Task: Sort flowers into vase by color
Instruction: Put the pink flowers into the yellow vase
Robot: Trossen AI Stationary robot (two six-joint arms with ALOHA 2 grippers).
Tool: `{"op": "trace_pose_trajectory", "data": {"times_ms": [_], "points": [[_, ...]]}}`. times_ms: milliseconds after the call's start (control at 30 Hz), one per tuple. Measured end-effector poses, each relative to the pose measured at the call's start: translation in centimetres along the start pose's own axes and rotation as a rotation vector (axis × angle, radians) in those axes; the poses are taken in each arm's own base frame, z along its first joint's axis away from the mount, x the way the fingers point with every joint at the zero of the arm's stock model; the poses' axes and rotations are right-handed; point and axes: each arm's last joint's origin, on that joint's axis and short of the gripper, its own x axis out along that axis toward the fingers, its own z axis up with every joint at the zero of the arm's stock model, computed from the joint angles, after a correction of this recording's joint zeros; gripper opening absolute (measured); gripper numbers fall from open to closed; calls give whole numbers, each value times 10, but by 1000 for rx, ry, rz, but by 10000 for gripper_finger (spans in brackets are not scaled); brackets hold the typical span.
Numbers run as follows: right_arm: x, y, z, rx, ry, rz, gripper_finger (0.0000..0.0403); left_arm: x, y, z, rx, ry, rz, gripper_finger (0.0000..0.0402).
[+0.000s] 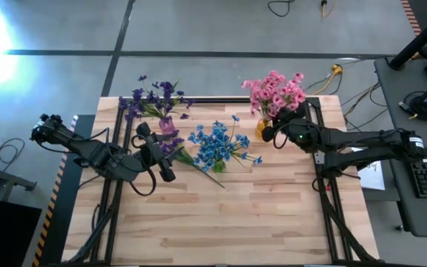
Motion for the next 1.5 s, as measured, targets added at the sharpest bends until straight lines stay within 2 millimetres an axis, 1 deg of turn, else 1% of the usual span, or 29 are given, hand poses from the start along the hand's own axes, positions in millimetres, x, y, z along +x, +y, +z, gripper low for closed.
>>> {"op": "trace_pose_trajectory", "data": {"times_ms": [200, 433, 667, 1067, 1233, 1500], "points": [[0, 0, 1, 5, -7, 1, 9, 0, 0, 0, -2, -1, 0, 197], [-1, 0, 8, 5, -18, 3, 9, 0, 0, 0, -1, -1, 0, 197], [-1, 0, 8, 1, -20, 4, 10, 0, 0, 0, 2, 1, 0, 197], [0, 1, 6, 1, -4, 1, 33, 0, 0, -1, 6, 3, 0, 197], [0, 1, 7, 2, -7, 1, 60, 0, 0, -1, 8, 5, -1, 197], [0, 1, 5, 11, 2, 0, 136, 0, 0, -1, 9, 5, -1, 197]]}}
